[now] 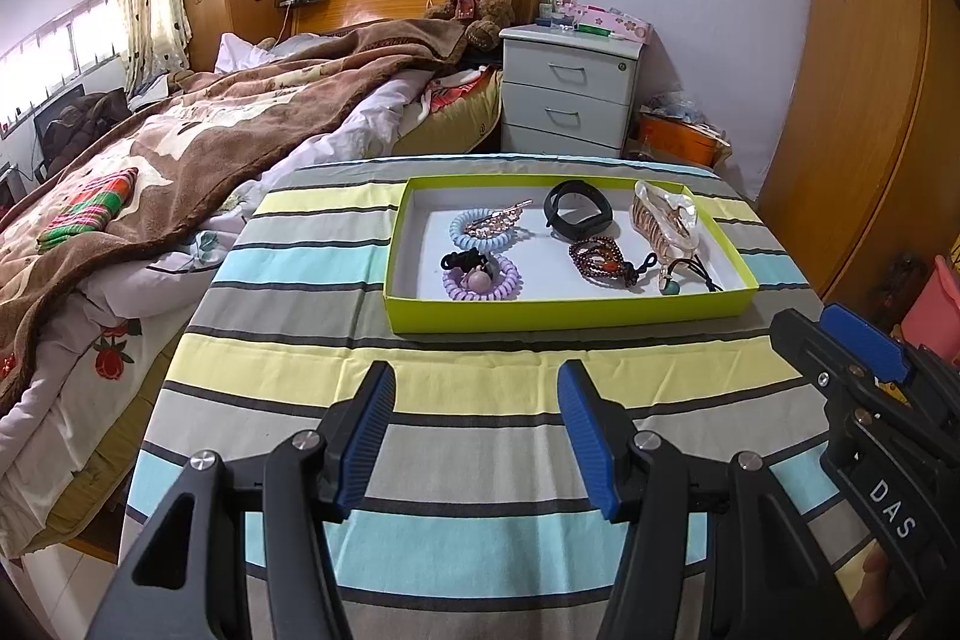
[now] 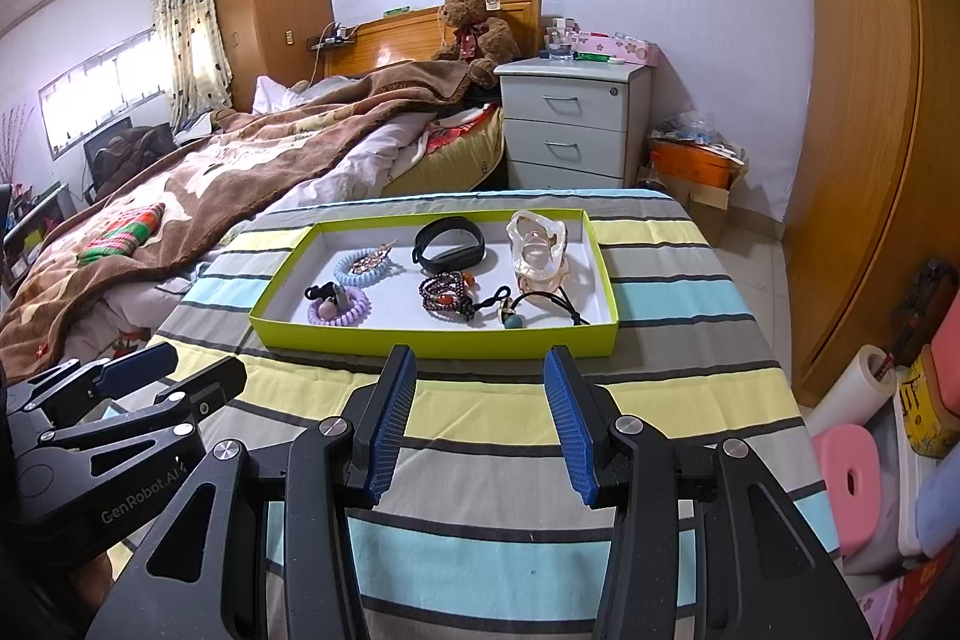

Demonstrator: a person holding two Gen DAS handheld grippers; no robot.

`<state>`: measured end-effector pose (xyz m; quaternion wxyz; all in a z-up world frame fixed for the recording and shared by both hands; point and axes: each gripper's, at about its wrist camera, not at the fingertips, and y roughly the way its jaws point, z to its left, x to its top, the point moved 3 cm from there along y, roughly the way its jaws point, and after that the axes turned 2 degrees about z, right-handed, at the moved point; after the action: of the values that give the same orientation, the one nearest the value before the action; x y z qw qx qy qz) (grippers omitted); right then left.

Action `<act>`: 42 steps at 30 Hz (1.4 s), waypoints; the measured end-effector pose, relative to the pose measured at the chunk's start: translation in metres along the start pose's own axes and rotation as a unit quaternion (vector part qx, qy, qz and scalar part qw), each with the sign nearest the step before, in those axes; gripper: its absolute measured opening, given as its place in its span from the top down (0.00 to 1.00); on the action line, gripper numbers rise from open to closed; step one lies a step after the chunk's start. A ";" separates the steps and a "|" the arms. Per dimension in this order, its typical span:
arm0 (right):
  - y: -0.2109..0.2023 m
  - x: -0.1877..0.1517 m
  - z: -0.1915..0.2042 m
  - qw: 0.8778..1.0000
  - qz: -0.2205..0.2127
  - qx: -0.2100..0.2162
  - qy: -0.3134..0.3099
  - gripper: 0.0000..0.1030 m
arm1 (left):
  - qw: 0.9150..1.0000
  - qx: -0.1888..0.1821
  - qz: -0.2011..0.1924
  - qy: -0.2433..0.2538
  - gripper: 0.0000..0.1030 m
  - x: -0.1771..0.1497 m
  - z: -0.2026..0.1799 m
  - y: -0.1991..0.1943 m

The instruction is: Organize jewelry

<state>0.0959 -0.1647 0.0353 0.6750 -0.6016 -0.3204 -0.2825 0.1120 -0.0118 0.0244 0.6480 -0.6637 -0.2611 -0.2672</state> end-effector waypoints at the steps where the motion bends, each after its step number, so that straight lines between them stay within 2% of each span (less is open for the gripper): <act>1: 0.000 0.000 0.000 1.000 0.000 0.000 0.000 0.56 | 1.000 0.000 0.000 0.001 0.43 0.000 0.000 0.000; 42: 0.001 0.000 -0.001 1.000 0.001 0.000 0.001 0.56 | 1.000 0.004 0.003 -0.001 0.43 -0.001 0.004 -0.001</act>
<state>0.0969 -0.1652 0.0347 0.6757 -0.6014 -0.3194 -0.2822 0.1108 -0.0079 0.0248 0.6513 -0.6620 -0.2609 -0.2638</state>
